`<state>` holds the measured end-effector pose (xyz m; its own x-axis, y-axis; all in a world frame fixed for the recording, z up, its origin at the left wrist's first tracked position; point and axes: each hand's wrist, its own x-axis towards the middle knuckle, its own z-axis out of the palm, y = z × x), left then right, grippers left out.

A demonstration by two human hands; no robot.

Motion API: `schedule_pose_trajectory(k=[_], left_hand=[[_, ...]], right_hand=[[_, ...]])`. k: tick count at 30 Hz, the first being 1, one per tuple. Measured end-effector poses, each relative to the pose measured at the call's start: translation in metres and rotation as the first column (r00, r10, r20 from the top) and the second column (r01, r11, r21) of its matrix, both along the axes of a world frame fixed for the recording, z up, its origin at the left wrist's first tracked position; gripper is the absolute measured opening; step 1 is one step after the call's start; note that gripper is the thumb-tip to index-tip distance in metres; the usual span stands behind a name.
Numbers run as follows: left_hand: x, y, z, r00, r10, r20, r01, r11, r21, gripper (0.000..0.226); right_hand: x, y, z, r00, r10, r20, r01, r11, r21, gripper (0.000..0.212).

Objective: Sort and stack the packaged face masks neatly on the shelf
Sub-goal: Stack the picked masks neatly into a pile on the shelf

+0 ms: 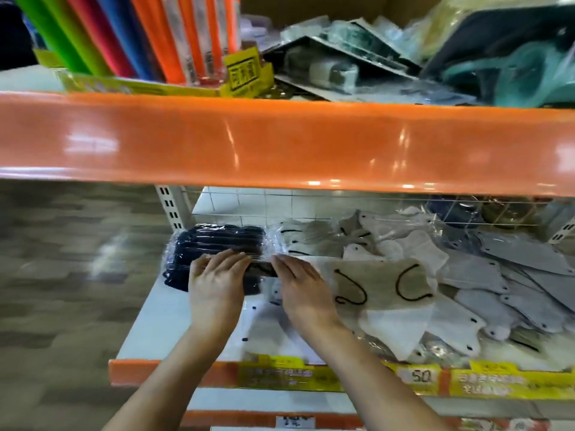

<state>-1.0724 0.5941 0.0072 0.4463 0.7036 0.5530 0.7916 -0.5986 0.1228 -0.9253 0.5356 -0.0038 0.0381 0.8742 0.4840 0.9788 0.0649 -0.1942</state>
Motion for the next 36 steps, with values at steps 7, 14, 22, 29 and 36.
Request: schedule_pose_trajectory(k=[7, 14, 22, 29, 36], left_hand=[[-0.045, 0.029, -0.014, 0.999, 0.033, -0.009, -0.033, 0.999, -0.006, 0.04], [-0.07, 0.048, -0.036, 0.998, -0.012, -0.054, 0.008, 0.996, -0.086, 0.049], [-0.078, 0.045, -0.072, 0.976, -0.014, -0.215, -0.057, 0.945, -0.323, 0.057], [-0.078, 0.048, -0.066, 0.981, -0.026, -0.193, -0.041, 0.942, -0.334, 0.075], [-0.079, 0.052, -0.071, 0.985, -0.042, -0.166, -0.018, 0.94, -0.341, 0.077]], right_hand=[[-0.045, 0.028, 0.0, 0.999, 0.002, 0.052, 0.0, 0.999, -0.038, 0.052], [-0.071, 0.042, -0.023, 0.999, -0.023, 0.044, 0.031, 0.983, -0.18, 0.041], [-0.081, 0.035, -0.042, 0.996, -0.079, 0.034, 0.085, 0.965, -0.248, 0.049], [-0.085, 0.039, -0.041, 0.999, -0.033, -0.03, 0.024, 0.962, -0.273, 0.043], [-0.084, 0.036, -0.038, 0.998, 0.01, -0.062, -0.036, 0.901, -0.431, 0.056]])
